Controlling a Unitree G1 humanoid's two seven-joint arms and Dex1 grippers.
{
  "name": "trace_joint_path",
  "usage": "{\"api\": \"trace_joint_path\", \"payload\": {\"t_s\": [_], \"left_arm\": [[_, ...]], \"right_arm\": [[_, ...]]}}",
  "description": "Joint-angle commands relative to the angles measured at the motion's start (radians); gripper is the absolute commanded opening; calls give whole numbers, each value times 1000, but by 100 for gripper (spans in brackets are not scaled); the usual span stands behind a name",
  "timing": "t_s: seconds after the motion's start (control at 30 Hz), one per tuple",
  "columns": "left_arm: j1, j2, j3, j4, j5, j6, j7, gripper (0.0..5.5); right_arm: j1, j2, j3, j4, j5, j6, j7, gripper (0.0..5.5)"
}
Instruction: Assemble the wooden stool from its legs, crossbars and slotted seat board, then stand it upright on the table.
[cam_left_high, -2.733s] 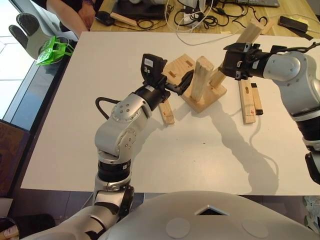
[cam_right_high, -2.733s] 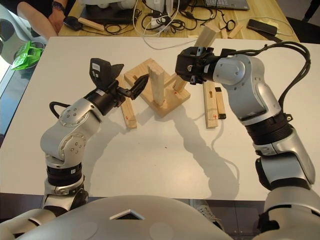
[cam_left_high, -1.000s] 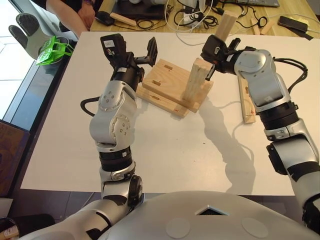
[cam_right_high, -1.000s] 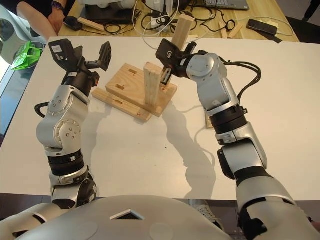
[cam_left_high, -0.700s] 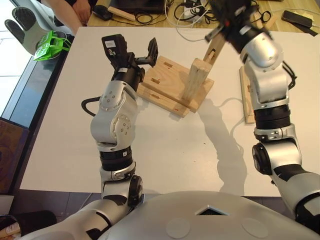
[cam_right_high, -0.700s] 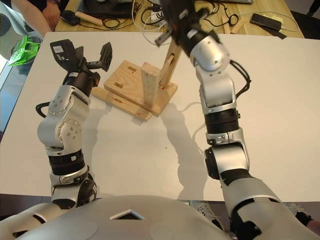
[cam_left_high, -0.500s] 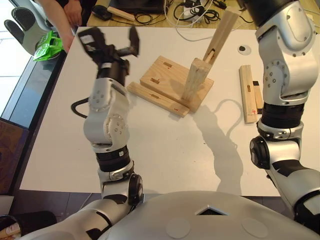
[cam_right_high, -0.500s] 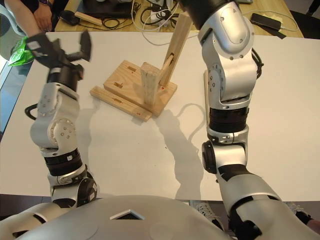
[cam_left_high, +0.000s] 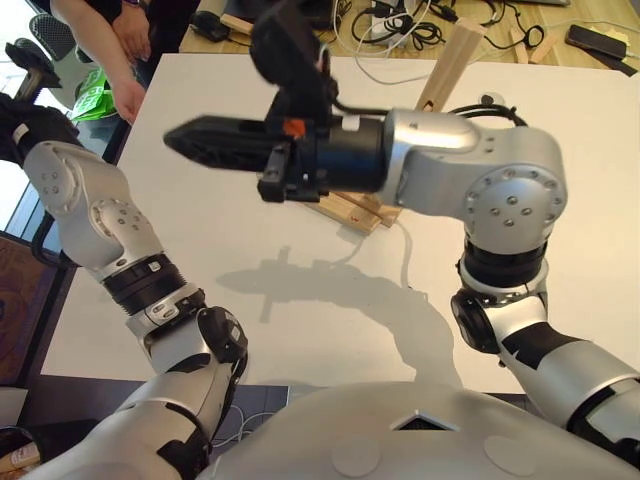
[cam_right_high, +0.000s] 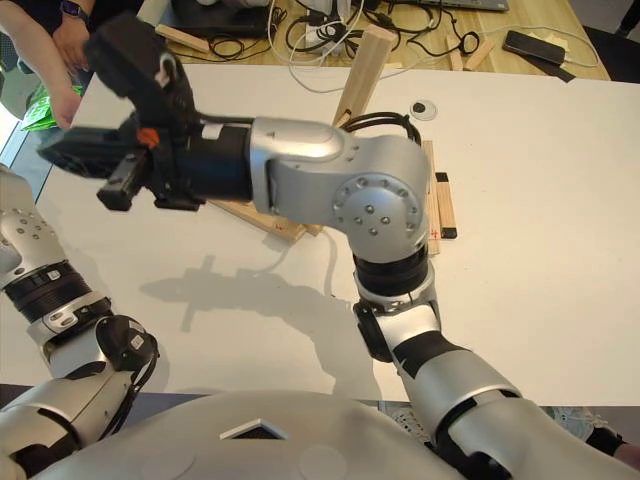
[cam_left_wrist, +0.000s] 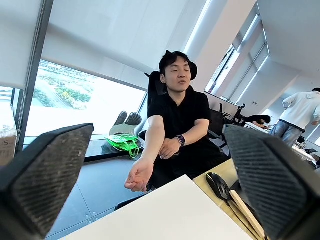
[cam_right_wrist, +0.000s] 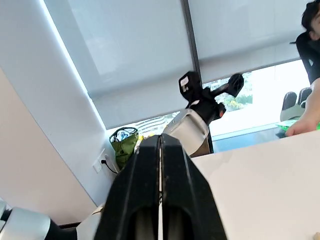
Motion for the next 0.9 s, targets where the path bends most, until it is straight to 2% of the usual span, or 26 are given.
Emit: {"api": "trace_joint_path", "payload": {"t_s": [0.03,0.2,0.3,0.47,0.63,0.9], "left_arm": [[13,-26,-21,1,-13,-1,4,480],[23,-59,-53,-22,-30,24,9,480],[42,-71,-62,-31,-34,36,11,480],[66,-80,-72,-36,-35,36,15,480],[86,-87,-81,-47,-37,38,20,480],[95,-100,-92,-44,-40,33,27,480]], "right_arm": [[21,-48,135,125,-265,-143,-96,4],[86,-125,375,299,-555,-399,-36,4],[114,-145,401,322,-651,-452,-40,4],[139,-183,333,324,-813,-552,-132,4],[198,-257,276,278,-922,-617,-152,4],[268,-373,86,241,-1024,-636,-197,4]]}}
